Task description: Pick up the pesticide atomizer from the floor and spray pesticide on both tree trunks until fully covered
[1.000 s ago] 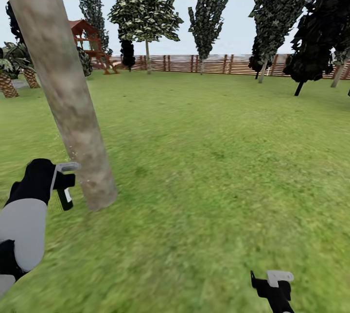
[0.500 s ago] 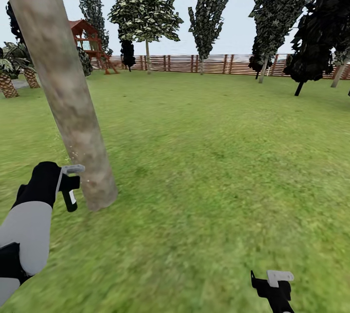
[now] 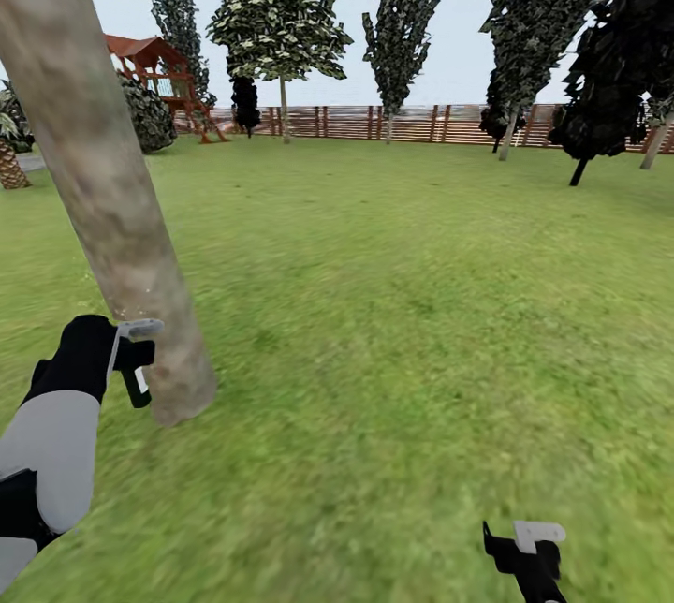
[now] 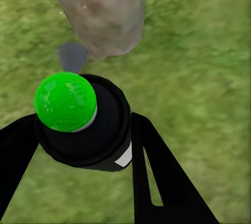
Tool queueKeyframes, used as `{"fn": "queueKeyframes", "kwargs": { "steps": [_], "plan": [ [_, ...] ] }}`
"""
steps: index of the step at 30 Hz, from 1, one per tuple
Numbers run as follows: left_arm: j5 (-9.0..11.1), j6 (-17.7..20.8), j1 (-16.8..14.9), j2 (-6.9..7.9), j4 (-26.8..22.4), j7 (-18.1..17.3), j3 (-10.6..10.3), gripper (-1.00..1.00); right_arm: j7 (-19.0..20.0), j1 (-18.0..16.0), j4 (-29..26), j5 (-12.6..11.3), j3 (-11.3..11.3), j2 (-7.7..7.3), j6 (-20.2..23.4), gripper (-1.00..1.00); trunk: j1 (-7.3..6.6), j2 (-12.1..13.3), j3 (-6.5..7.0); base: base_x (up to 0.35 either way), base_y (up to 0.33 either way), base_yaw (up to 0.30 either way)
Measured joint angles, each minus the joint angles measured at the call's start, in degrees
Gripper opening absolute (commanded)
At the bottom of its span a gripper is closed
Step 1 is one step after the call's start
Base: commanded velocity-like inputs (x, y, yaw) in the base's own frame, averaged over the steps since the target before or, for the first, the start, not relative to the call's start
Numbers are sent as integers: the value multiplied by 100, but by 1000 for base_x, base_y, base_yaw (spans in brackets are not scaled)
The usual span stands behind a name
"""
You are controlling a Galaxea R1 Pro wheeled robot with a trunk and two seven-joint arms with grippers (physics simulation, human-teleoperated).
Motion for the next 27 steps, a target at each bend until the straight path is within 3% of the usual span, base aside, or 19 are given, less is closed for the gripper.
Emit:
{"fn": "queueKeyframes", "kwargs": {
  "steps": [3,6,10,13,17,23,27],
  "plan": [
    [-3,-542,414,1,2,9,9,-100,0,0,0,0,-1,7,0,100,2,0,-1,19,0,237],
    [0,-729,550,10,9,7,17,-100,0,0,0,0,-1,9,0,100,2,0,0,3,0,272],
    [23,-755,574,-3,14,6,13,-100,0,0,0,-1,-1,9,0,100,1,0,0,0,-8,232],
    [217,-763,580,-170,53,8,0,-100,-2,0,0,0,1,8,-1,100,1,0,0,58,-200,28],
    [248,-762,579,-202,57,22,-8,-100,-2,0,0,0,1,8,-2,100,0,0,0,129,-253,4],
    [206,-743,646,-124,61,46,29,-100,-2,0,0,0,1,8,-2,100,-1,0,0,191,-234,0],
    [192,-741,789,94,61,60,69,-100,-2,-1,1,0,1,9,-1,100,-1,0,0,197,-231,121]
  ]
}}
